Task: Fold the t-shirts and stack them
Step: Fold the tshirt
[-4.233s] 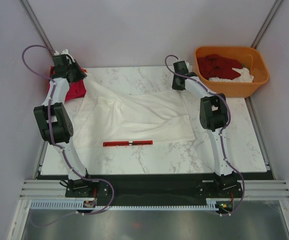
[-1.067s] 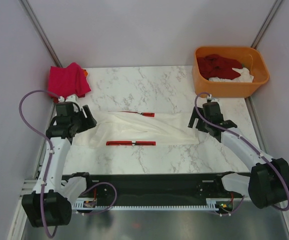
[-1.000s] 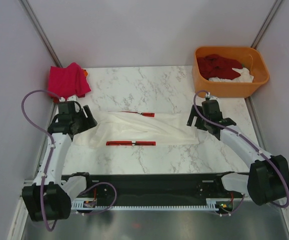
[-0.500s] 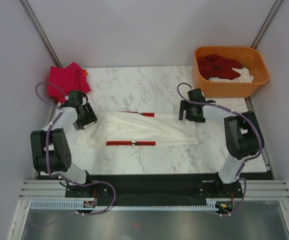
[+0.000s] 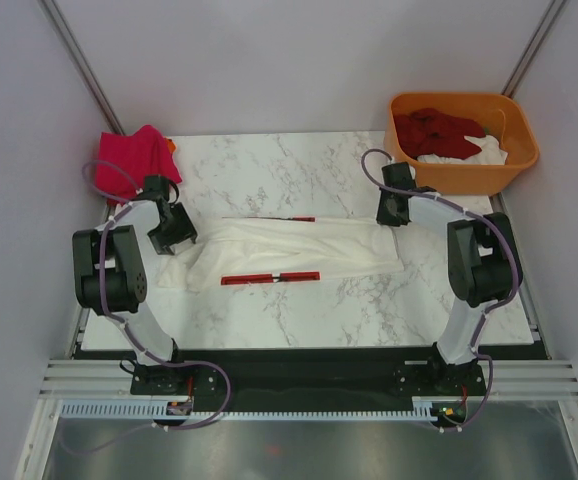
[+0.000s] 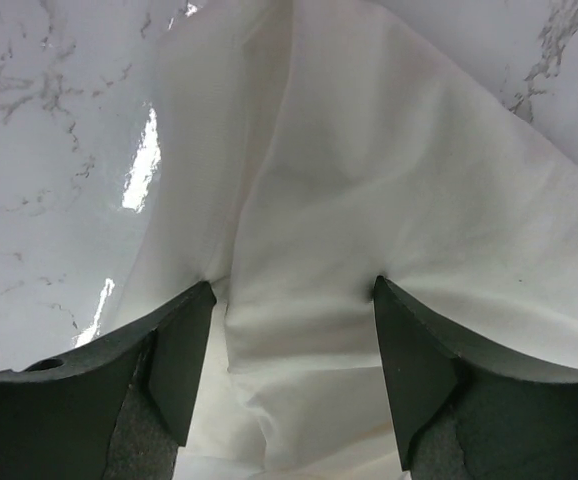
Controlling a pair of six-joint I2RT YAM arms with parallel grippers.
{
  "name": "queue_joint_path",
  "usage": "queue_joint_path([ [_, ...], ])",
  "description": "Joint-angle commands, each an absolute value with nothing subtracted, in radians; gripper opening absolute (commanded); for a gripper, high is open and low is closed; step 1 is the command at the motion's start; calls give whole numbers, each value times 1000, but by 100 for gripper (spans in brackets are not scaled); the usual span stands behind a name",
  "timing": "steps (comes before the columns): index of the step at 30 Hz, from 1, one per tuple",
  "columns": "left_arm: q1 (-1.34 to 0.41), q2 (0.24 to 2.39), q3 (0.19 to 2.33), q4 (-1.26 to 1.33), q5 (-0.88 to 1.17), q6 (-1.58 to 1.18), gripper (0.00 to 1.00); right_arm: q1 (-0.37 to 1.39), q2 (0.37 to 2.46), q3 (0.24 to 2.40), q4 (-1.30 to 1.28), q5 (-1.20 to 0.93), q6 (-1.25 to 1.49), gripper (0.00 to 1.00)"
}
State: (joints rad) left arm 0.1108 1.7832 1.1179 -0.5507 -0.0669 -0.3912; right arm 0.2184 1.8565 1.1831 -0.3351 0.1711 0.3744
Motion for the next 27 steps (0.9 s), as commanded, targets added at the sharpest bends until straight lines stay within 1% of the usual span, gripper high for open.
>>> queue_joint_path([
  [1,120,1821,1144,-529,-89,-368,73,155,1876,1246,-321,258,334,13],
  [2,120,1822,1161,-529,-89,-368,73,147,1876,1244,-321,256,334,13],
  [3,120,1822,1169,-529,-89,-368,73,141,1873,1238,-325,253,342,0],
  [7,103,1792,1219,-529,-89,-368,73,137,1827,1103,-316,216,403,0],
  [9,97,1781,1253,-529,-89,-368,73,137,1786,1018,-308,251,422,0],
  [11,98,1778,1279,-529,-89,-368,73,130,1758,976,-314,293,440,0],
  [14,94,1776,1276,-529,-89,-368,73,130,1726,913,-321,246,469,0],
  [15,59,1760,1264,-529,-89,-368,73,132,1720,890,-313,221,472,15],
  [16,36,1741,1249,-529,-89,-368,73,132,1714,882,-307,216,471,25],
  [17,13,1691,1224,-455,-300,-222,59,132,1713,879,-302,216,457,53],
  [18,-42,1668,1212,-456,-299,-230,6,130,1715,885,-302,236,450,67],
  [19,-57,1643,1201,-460,-278,-267,5,130,1721,890,-304,247,446,74],
  [20,-61,1622,1171,-459,-241,-293,5,132,1723,897,-308,252,442,78],
  [23,-58,1586,1114,-457,-181,-368,4,130,1730,907,-308,226,442,79],
  [26,-58,1606,1076,-459,-179,-394,8,130,1729,908,-308,221,428,79],
  [27,-58,1608,1063,-457,-179,-415,23,132,1726,902,-307,222,426,79],
])
